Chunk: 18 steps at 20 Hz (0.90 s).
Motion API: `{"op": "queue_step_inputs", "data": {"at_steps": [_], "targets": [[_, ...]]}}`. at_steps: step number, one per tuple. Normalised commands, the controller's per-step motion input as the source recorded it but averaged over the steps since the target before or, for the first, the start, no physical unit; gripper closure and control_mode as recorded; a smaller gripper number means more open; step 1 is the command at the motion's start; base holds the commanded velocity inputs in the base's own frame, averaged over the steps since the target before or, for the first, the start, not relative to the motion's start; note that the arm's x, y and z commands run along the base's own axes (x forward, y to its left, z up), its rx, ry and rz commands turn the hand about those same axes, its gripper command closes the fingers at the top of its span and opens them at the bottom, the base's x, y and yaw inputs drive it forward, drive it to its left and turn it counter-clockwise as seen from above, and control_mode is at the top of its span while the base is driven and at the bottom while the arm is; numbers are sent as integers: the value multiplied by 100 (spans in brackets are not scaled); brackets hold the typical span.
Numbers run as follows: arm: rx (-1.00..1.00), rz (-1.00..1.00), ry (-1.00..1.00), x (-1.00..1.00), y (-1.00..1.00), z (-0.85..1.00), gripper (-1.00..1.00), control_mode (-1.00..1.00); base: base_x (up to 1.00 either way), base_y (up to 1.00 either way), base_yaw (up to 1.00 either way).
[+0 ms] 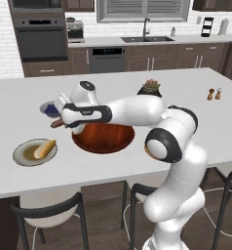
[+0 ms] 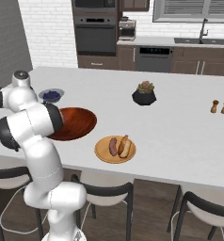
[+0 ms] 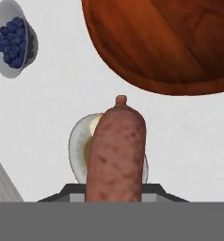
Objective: Place one bun and one sausage from the bowl on each plate.
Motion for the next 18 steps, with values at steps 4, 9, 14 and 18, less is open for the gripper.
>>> {"op": "queue_step_inputs", "data": {"at_steps": [4,9,14,18], "targets": [[-11,8,14,1,66,0,100,-100,0,0,0],[-18,1,14,16,72,-1,100,-100,0,0,0],[-17,0,10,19,57,-4,100,-100,0,0,0],[-15,0,1,11,14,-26,100,-100,0,0,0]]}}
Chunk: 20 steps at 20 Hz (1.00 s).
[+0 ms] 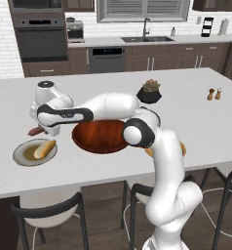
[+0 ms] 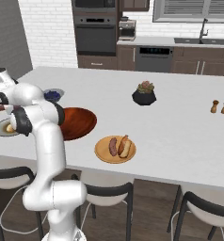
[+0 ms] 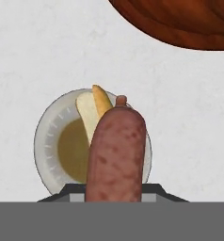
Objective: Place one bun and one sausage from the bowl on each plate.
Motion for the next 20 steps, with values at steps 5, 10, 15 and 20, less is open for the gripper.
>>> {"op": "queue_step_inputs", "data": {"at_steps": [5,10,15,20], "targets": [[-14,3,0,2,1,-53,100,-100,0,0,0],[-7,12,-2,3,-9,-87,100,-100,0,0,0],[3,15,0,49,0,-61,100,-100,0,0,0],[8,16,4,66,0,-18,100,-100,0,0,0]]}}
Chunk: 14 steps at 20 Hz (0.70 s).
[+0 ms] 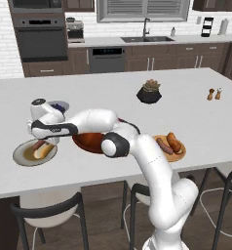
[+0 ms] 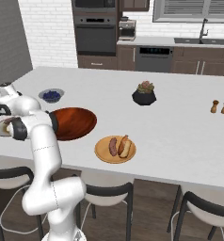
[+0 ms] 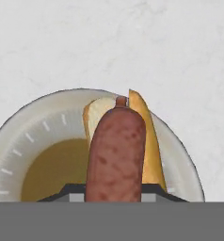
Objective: Place one bun and one sausage from the bowl on each plate.
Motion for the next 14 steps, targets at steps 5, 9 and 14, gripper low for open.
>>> {"op": "queue_step_inputs", "data": {"at_steps": [5,9,14], "targets": [[2,17,1,42,23,-8,100,-100,0,0,0],[0,18,0,17,50,-8,-100,-100,0,0,0],[0,17,-7,-2,1,0,-100,-100,0,0,0]]}}
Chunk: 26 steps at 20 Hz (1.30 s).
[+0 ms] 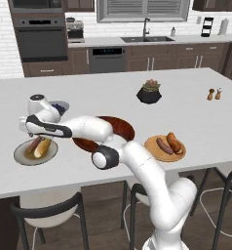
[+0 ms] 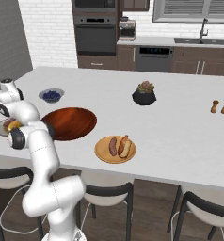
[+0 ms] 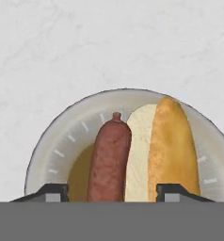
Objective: Place one bun and one sausage from the bowl on each plate.
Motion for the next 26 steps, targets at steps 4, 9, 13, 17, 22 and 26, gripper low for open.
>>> {"op": "queue_step_inputs", "data": {"at_steps": [4,9,13,17,22,26], "targets": [[0,17,-13,-24,-7,12,-100,-100,0,0,0],[0,13,-28,-86,-83,2,-100,-100,0,0,0],[5,24,-32,-97,-100,-86,-100,-100,0,0,0],[11,22,-34,-92,-100,-72,-100,-100,0,0,0],[27,9,-35,-98,-100,24,-100,-100,0,0,0],[39,0,-36,-99,-100,6,-100,-100,0,0,0]]}}
